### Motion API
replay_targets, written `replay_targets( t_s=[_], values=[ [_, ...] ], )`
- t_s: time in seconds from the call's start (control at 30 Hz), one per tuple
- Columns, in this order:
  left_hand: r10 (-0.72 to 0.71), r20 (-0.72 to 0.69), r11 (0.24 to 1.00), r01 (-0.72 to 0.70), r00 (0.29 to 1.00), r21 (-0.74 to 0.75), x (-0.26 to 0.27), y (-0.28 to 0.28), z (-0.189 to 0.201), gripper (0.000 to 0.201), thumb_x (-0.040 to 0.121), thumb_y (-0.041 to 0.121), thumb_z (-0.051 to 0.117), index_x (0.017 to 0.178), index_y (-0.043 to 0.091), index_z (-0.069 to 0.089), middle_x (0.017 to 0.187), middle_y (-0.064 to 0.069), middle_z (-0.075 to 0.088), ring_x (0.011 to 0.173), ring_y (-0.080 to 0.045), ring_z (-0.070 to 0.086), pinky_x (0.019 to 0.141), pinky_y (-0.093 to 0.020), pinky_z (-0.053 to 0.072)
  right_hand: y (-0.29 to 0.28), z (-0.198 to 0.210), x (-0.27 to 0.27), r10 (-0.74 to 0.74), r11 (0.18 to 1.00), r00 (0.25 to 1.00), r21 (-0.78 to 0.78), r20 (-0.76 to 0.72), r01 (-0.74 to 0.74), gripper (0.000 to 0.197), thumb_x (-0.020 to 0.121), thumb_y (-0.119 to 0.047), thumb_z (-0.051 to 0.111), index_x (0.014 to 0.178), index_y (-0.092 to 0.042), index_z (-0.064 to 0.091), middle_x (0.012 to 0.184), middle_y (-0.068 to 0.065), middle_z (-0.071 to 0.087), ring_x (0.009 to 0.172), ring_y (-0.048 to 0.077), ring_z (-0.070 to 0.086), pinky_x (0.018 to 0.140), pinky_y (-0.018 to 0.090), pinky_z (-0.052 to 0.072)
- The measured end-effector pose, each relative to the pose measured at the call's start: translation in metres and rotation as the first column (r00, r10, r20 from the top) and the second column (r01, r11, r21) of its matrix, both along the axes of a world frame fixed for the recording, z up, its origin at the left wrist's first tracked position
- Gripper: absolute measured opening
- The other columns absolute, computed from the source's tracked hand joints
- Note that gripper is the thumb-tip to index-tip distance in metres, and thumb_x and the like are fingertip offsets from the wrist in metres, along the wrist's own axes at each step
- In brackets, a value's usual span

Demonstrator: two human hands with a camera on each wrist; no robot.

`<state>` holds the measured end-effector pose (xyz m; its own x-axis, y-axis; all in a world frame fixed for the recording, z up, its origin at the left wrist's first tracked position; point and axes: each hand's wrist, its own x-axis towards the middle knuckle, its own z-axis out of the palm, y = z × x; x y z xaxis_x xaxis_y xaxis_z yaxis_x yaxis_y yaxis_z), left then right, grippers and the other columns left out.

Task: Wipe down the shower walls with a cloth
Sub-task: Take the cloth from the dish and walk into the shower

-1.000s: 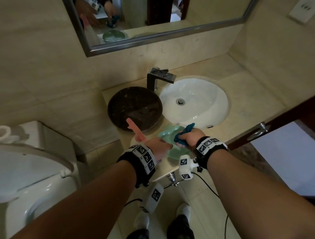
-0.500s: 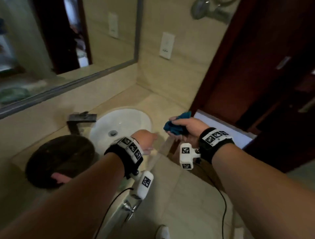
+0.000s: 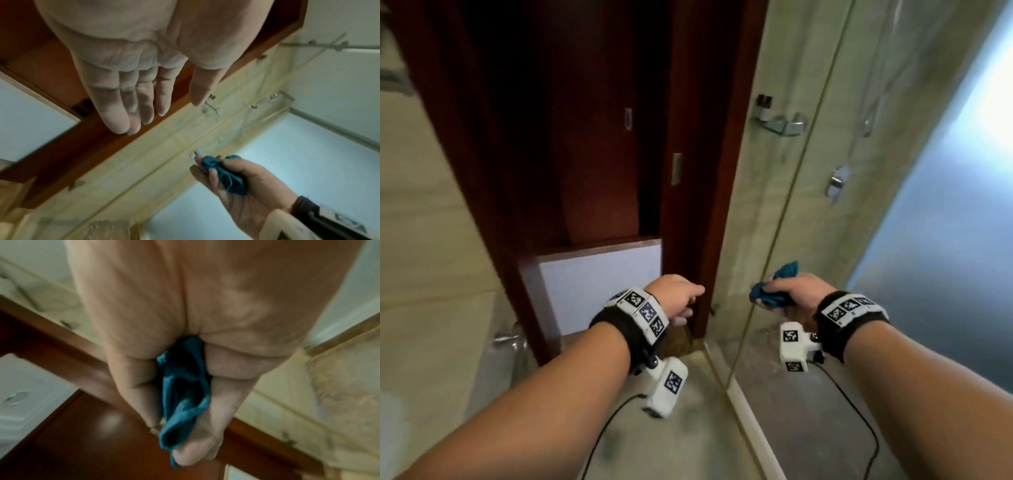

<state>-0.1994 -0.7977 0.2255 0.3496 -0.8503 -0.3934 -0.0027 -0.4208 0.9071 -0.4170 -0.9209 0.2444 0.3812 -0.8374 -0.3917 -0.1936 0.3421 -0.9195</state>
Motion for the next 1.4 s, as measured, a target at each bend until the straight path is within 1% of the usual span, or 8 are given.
replay_targets(
  t_s=[0.1,0.33,0.47,0.77,0.93,1.17,1.3,1.4],
  values=[
    [-0.151,0.009,0.988,0.15,0.989,0.037,-0.052,-0.071,-0.014,0.013,0.105,0.017,0.061,0.094,0.011,0.056,0.085,-0.008,0.05,0.06,-0.018,0.047,0.051,-0.022,0.031,-0.041,-0.027,-0.071,-0.155,0.987,0.982,-0.057,-0.105,0.15,0.014,0.09,0.012,0.062,0.086,0.0,0.058,0.057,0.011,0.064,0.044,0.019,0.065,0.038,0.021,0.046],
    [-0.382,0.085,0.923,0.375,0.92,0.09,-0.16,-0.214,-0.039,0.013,0.1,0.026,0.069,0.096,0.016,0.061,0.091,-0.006,0.058,0.06,-0.016,0.054,0.052,-0.026,0.044,-0.14,-0.071,-0.18,-0.409,0.912,0.896,-0.038,-0.173,0.409,0.017,0.088,0.009,0.066,0.097,-0.005,0.068,0.084,0.022,0.073,0.068,0.034,0.07,0.073,0.048,0.057],
    [-0.427,0.084,0.903,0.421,0.9,0.08,-0.201,-0.28,-0.038,0.014,0.099,0.027,0.07,0.099,0.017,0.06,0.096,-0.009,0.06,0.065,-0.017,0.056,0.055,-0.028,0.046,-0.181,-0.07,-0.227,-0.494,0.865,0.849,-0.007,-0.186,0.502,0.011,0.092,0.007,0.066,0.098,-0.002,0.065,0.074,0.016,0.069,0.043,0.021,0.066,0.042,0.023,0.049],
    [-0.622,0.12,0.783,0.615,0.773,0.098,-0.254,-0.419,-0.046,0.015,0.1,0.027,0.069,0.099,0.015,0.06,0.083,-0.008,0.056,0.06,-0.018,0.052,0.052,-0.026,0.044,-0.264,-0.09,-0.286,-0.672,0.727,0.722,0.035,-0.164,0.686,0.009,0.096,-0.009,0.069,0.098,-0.005,0.062,0.065,0.016,0.066,0.047,0.026,0.059,0.046,0.028,0.046],
    [-0.754,0.143,0.65,0.76,0.641,0.019,-0.289,-0.504,-0.03,0.028,0.098,0.032,0.07,0.114,0.01,0.065,0.087,-0.008,0.062,0.064,-0.019,0.054,0.055,-0.029,0.046,-0.302,-0.072,-0.318,-0.825,0.556,0.554,0.016,-0.111,0.831,0.007,0.098,-0.004,0.063,0.094,-0.006,0.059,0.065,0.013,0.061,0.049,0.023,0.056,0.046,0.028,0.043],
    [-0.888,0.057,0.458,0.889,0.457,-0.003,-0.356,-0.572,-0.016,0.02,0.103,0.022,0.063,0.106,0.004,0.055,0.068,-0.003,0.04,0.047,-0.015,0.031,0.05,-0.027,0.022,-0.314,-0.048,-0.368,-0.9,0.407,0.384,-0.081,-0.207,0.91,0.019,0.099,-0.005,0.06,0.08,-0.008,0.056,0.058,0.01,0.059,0.047,0.022,0.052,0.05,0.029,0.042],
    [-0.881,0.342,0.357,0.934,0.327,0.027,-0.402,-0.59,-0.007,0.036,0.095,0.042,0.071,0.112,0.012,0.064,0.083,-0.006,0.065,0.071,-0.028,0.064,0.068,-0.038,0.054,-0.311,-0.036,-0.405,-0.756,0.527,0.291,-0.28,-0.587,0.803,0.016,0.096,-0.015,0.061,0.083,-0.006,0.064,0.072,0.011,0.07,0.06,0.027,0.064,0.056,0.034,0.052],
    [-0.753,0.644,0.251,0.964,0.134,0.093,-0.435,-0.596,0.004,0.039,0.098,0.049,0.065,0.124,0.02,0.064,0.118,-0.003,0.069,0.111,-0.025,0.066,0.092,-0.032,0.05,-0.308,-0.028,-0.434,-0.554,0.672,0.158,-0.327,-0.818,0.664,0.019,0.098,-0.02,0.06,0.104,-0.005,0.07,0.101,0.014,0.075,0.092,0.032,0.071,0.076,0.034,0.053]
  ],
)
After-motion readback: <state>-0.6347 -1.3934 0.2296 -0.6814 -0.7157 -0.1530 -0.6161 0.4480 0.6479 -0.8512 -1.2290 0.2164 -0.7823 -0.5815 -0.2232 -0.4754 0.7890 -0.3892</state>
